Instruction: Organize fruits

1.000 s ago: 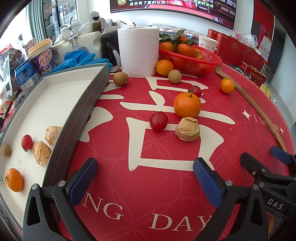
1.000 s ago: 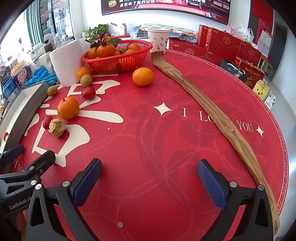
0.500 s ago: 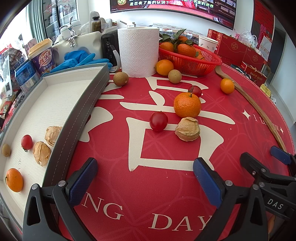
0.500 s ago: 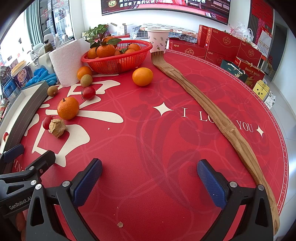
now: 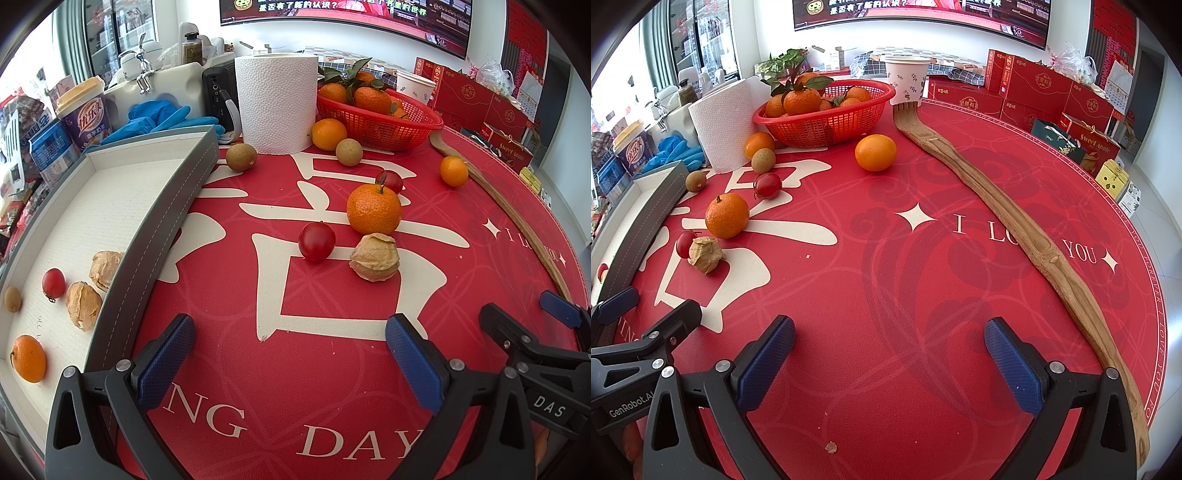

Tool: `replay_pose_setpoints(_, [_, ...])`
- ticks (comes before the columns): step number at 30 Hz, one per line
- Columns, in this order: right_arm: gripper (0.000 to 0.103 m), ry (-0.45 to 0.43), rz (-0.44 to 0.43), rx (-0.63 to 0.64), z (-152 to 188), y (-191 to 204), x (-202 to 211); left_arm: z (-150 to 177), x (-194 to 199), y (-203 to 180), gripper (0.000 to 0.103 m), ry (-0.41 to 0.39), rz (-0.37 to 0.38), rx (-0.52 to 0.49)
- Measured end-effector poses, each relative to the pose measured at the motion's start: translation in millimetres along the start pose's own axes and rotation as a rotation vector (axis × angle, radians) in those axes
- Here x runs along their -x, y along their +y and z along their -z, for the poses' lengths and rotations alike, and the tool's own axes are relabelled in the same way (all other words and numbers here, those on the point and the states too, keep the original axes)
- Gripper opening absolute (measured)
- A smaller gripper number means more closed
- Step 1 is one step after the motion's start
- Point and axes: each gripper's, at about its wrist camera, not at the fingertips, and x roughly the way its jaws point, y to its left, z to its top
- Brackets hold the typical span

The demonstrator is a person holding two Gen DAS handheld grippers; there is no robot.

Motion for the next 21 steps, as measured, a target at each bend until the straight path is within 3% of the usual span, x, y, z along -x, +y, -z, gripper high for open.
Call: replay_pose_setpoints(21, [0.103,0.014,-0.013,0.018,-2.5,-4.0,-0.6,0.0,-0.1,-0.1,0.103,-0.001,-0.001,-0.004])
